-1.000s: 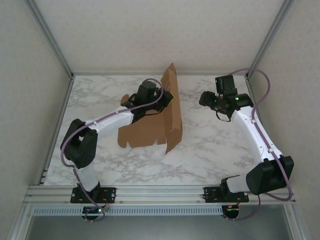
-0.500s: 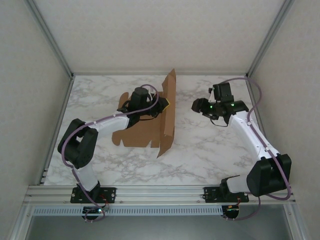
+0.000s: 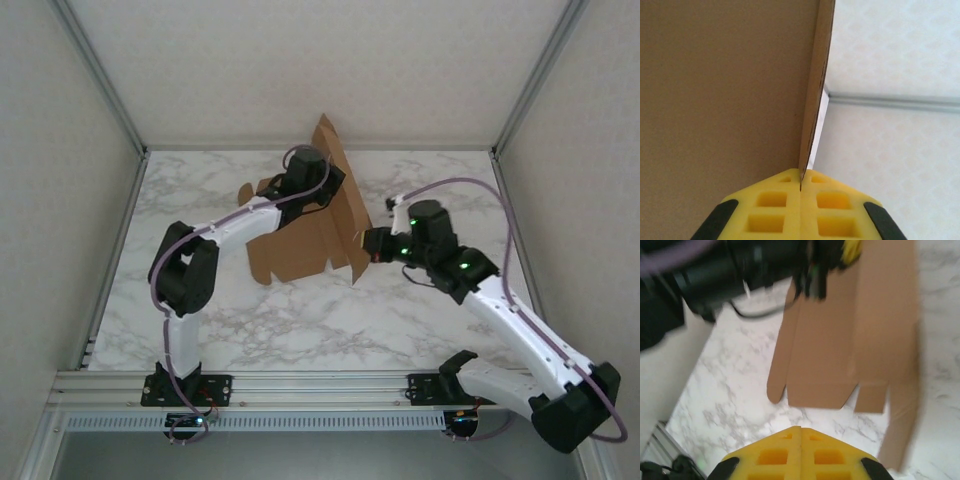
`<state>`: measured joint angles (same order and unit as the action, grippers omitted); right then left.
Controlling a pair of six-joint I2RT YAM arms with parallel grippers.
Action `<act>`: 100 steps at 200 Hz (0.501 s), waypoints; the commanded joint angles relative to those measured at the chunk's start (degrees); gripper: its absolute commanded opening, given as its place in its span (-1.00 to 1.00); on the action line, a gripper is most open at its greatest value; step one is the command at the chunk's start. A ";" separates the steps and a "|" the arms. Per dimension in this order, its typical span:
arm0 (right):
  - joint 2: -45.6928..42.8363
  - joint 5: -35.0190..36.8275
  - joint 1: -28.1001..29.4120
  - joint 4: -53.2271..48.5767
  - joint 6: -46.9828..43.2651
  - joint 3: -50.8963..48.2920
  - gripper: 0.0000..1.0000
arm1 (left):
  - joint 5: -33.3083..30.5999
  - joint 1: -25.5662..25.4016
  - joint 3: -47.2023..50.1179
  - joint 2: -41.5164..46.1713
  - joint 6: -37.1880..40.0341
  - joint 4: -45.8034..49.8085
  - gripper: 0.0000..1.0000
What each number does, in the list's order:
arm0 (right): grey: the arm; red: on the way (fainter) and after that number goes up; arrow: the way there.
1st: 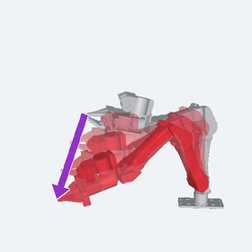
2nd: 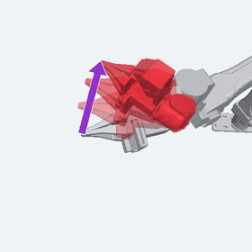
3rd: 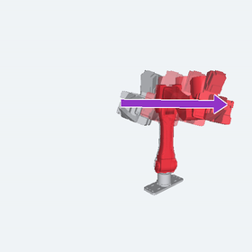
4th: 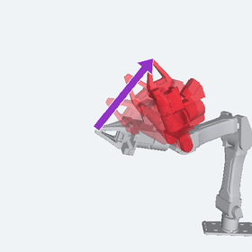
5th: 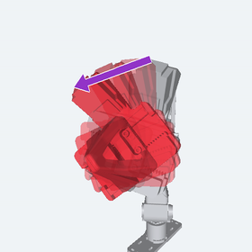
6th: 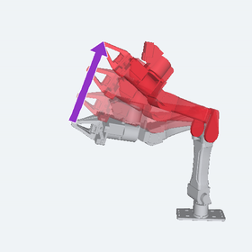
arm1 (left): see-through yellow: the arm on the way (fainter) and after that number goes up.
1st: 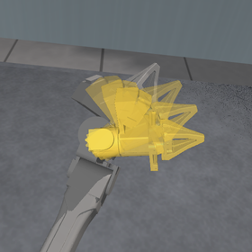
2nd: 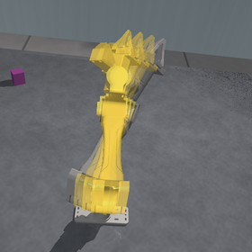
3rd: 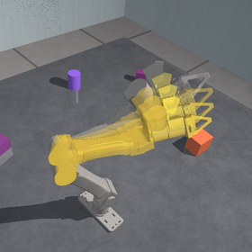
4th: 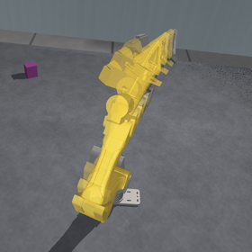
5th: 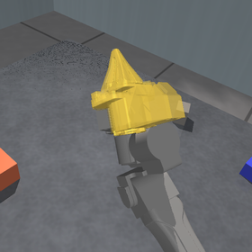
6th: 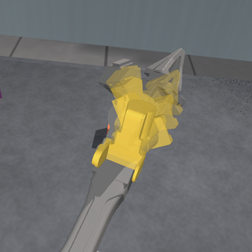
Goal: Fold the paper box
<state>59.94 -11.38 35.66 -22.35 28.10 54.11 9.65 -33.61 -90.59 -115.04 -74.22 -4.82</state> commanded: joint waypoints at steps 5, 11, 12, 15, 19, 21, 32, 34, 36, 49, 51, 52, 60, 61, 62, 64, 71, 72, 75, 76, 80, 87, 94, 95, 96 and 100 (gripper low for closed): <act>3.16 6.80 4.78 9.68 -0.02 -5.43 -1.00 | -13.84 -0.94 -6.38 -3.58 -7.34 8.79 -1.00; 3.61 8.37 5.54 11.95 -0.08 -6.80 -1.00 | -16.06 -0.89 -8.19 -4.31 -8.85 10.67 -1.00; 3.69 8.55 5.64 12.49 -0.12 -7.07 -1.00 | -16.42 -0.91 -8.50 -4.44 -9.11 10.95 -1.00; 3.99 8.76 5.93 14.31 -0.23 -8.06 -1.00 | -17.29 -0.93 -9.33 -4.79 -9.80 11.77 -1.00; 4.30 8.21 6.06 16.09 -0.62 -8.80 -1.00 | -18.09 -0.85 -10.40 -5.23 -10.43 12.46 -1.00; 4.48 7.88 6.12 16.87 -0.88 -9.29 -1.00 | -18.35 -0.78 -10.93 -5.51 -10.73 12.66 -1.00; 5.86 5.03 6.26 22.82 -1.98 -11.67 -1.00 | -20.10 -0.54 -13.93 -6.99 -12.92 14.00 -1.00; 6.54 4.40 6.26 23.55 -2.20 -11.93 -1.00 | -20.52 -0.57 -14.60 -7.31 -13.42 14.43 -1.00; 7.00 3.96 6.26 24.03 -2.40 -12.10 -1.00 | -20.94 -0.52 -15.32 -7.65 -13.90 15.00 -1.00; 9.36 -0.06 6.34 27.17 -3.72 -13.02 -1.00 | -24.23 -0.52 -21.14 -10.45 -15.34 19.49 -1.00; 9.47 -0.23 6.35 27.35 -3.82 -13.26 -1.00 | -24.77 -0.57 -22.07 -10.92 -15.34 20.18 -1.00; 9.70 -0.36 6.35 27.80 -3.83 -13.42 -1.00 | -25.03 -0.58 -22.56 -11.04 -15.39 20.58 -1.00; 10.71 -0.34 6.35 31.47 -3.32 -15.29 -0.99 | -27.15 -0.52 -26.10 -12.90 -16.21 23.60 -1.00; 10.80 -0.19 6.35 32.01 -3.23 -15.54 -0.99 | -27.41 -0.55 -26.47 -13.09 -16.35 23.92 -1.00; 10.85 -0.12 6.35 32.49 -3.14 -15.79 -1.00 | -27.67 -0.57 -26.83 -13.31 -16.51 24.21 -1.00; 11.08 0.13 6.33 33.08 -2.89 -16.23 -1.00 | -28.11 -0.58 -27.54 -13.70 -16.84 24.83 -1.00; 12.13 1.13 6.35 36.18 -2.01 -17.19 -1.00 | -29.47 -0.50 -29.57 -14.90 -18.51 27.00 -1.00; 12.30 1.29 6.31 36.43 -1.87 -17.28 -1.00 | -29.67 -0.50 -29.78 -15.01 -18.77 27.29 -1.00; 13.02 1.47 6.28 37.17 -1.46 -17.36 -1.00 | -30.21 -0.42 -30.38 -15.42 -19.56 28.10 -1.00; 13.28 1.59 6.27 37.41 -1.38 -17.36 -1.00 | -30.35 -0.41 -30.59 -15.53 -19.83 28.37 -1.00; 14.35 1.72 6.26 38.08 -0.92 -17.13 -1.00 | -30.82 -0.33 -31.16 -15.87 -20.80 29.11 -1.00; 16.90 0.53 6.26 39.14 -0.47 -16.23 -1.00 | -31.61 -0.09 -31.83 -16.52 -23.14 30.48 -1.00; 19.72 -1.06 6.35 40.03 0.33 -14.83 -1.00 | -32.11 0.15 -32.02 -16.91 -25.46 31.27 -1.00; 20.14 -1.26 6.35 40.15 0.49 -14.74 -1.00 | -32.17 0.22 -32.02 -16.98 -25.76 31.36 -1.00; 20.49 -1.40 6.35 40.22 0.61 -14.56 -1.00 | -32.21 0.21 -32.02 -17.02 -26.09 31.41 -1.00; 21.91 -1.95 6.43 40.51 1.08 -13.71 -1.00 | -32.38 0.35 -31.97 -17.20 -27.16 31.76 -1.00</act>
<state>75.00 -10.00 41.56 8.43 26.79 38.06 -15.35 -34.15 -120.16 -129.91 -91.37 17.08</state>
